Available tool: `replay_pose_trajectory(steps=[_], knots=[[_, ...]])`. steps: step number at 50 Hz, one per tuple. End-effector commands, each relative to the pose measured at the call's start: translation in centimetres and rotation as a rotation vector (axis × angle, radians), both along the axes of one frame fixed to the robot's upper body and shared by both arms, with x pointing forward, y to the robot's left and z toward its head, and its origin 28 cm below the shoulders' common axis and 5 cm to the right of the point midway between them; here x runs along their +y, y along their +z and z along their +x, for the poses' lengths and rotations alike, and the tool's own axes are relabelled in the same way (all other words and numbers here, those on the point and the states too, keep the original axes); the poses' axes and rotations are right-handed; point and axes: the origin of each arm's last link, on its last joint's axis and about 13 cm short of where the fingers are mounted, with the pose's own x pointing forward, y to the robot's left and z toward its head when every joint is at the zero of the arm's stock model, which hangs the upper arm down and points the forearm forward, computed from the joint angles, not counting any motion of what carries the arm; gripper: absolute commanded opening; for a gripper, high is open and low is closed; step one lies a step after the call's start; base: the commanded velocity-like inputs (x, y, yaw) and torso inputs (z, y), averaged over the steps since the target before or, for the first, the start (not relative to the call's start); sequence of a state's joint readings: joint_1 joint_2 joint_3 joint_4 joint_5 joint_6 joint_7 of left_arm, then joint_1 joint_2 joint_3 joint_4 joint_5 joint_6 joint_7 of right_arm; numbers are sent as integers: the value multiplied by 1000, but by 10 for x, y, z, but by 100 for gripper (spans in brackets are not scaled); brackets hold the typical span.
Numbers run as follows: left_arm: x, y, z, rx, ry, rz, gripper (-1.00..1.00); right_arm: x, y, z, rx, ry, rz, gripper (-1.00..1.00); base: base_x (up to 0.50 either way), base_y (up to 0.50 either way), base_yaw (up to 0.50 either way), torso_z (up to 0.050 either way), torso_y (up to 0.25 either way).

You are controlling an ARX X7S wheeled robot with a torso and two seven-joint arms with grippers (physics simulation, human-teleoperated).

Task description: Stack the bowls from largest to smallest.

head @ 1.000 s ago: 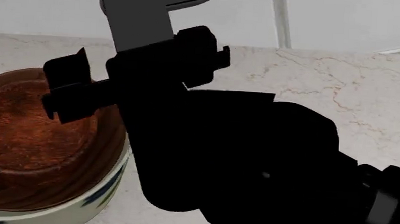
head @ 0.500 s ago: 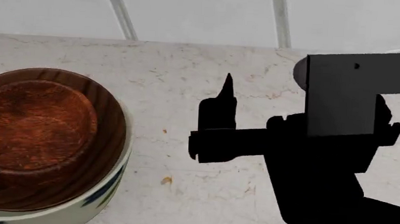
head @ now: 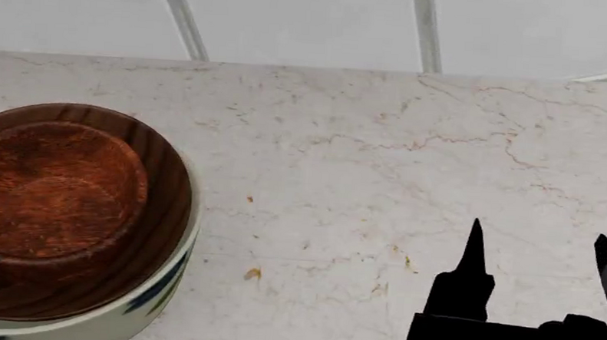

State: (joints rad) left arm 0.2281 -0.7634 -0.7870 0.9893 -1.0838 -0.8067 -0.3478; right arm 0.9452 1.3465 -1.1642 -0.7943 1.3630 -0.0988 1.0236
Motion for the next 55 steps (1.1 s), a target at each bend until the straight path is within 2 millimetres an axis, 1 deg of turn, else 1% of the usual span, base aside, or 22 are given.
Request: replay_pose_trajectory(steps=[1,4,9,12,20,22,23,24,26,27,28,29,33,34,36,38,42,44,46,48,51,55], knots=[[-4,1,1,-4,-6,7,100,-5,-20,-24,6,-32,17,100,0,0,0,0,0],[-6,1,3,-4,-14,11,100,-4,-21,-30,3,-32,22,100,0,0,0,0,0],[-7,1,4,-2,-7,27,100,-7,-28,-31,-1,-71,-26,100,0,0,0,0,0],[-7,1,5,-7,-7,22,100,-7,-30,-30,8,-54,-7,100,0,0,0,0,0],[-11,6,7,-23,-8,24,100,-7,-21,-31,3,-37,-19,100,0,0,0,0,0],[-11,12,4,-41,-4,35,100,-10,-10,-29,1,-32,-25,100,0,0,0,0,0],[-12,19,4,-66,-11,27,100,-13,3,-27,-26,-43,-28,100,0,0,0,0,0],[-12,22,4,-74,-11,20,100,-14,8,-26,-26,-40,-34,100,0,0,0,0,0],[-12,32,9,-55,-8,73,100,-19,32,-22,-54,-40,-82,100,0,0,0,0,0],[-12,37,9,-60,-5,71,100,-19,40,-22,-60,-39,-88,100,0,0,0,0,0],[-9,51,8,-77,11,98,100,-22,54,-22,-72,-36,-89,100,0,0,0,0,0],[-7,58,7,-77,21,128,100,-23,65,-22,-81,-31,-90,100,0,0,0,0,0],[0,90,0,-105,29,200,100,-32,97,-22,-116,-32,-85,100,0,0,1,0,0],[2,95,-1,-111,33,212,100,-33,101,-22,-123,-33,-83,100,0,0,0,0,0],[6,113,-3,-124,34,233,100,-36,116,-24,-144,-30,-73,100,0,0,0,0,0],[8,128,-4,-136,37,270,100,-38,125,-23,-146,-25,-73,100,0,0,0,0,0],[10,164,-10,-192,-8,219,100,-43,146,-19,-153,-20,-56,100,0,0,0,0,0],[15,172,-10,-204,-1,223,100,-43,160,-19,-168,-12,-56,100,0,0,0,0,0],[18,173,-8,-200,2,224,100,-43,170,-17,-181,-10,-62,100,0,0,0,0,0],[22,178,-7,-206,-12,157,100,-42,182,-16,-195,-5,-66,100,0,0,0,0,0],[26,180,-4,-205,-32,124,100,-41,185,-16,-191,1,-78,100,0,0,0,0,0],[36,183,4,-180,-30,47,100,-39,183,-15,-174,11,-88,100,0,0,0,0,0]])
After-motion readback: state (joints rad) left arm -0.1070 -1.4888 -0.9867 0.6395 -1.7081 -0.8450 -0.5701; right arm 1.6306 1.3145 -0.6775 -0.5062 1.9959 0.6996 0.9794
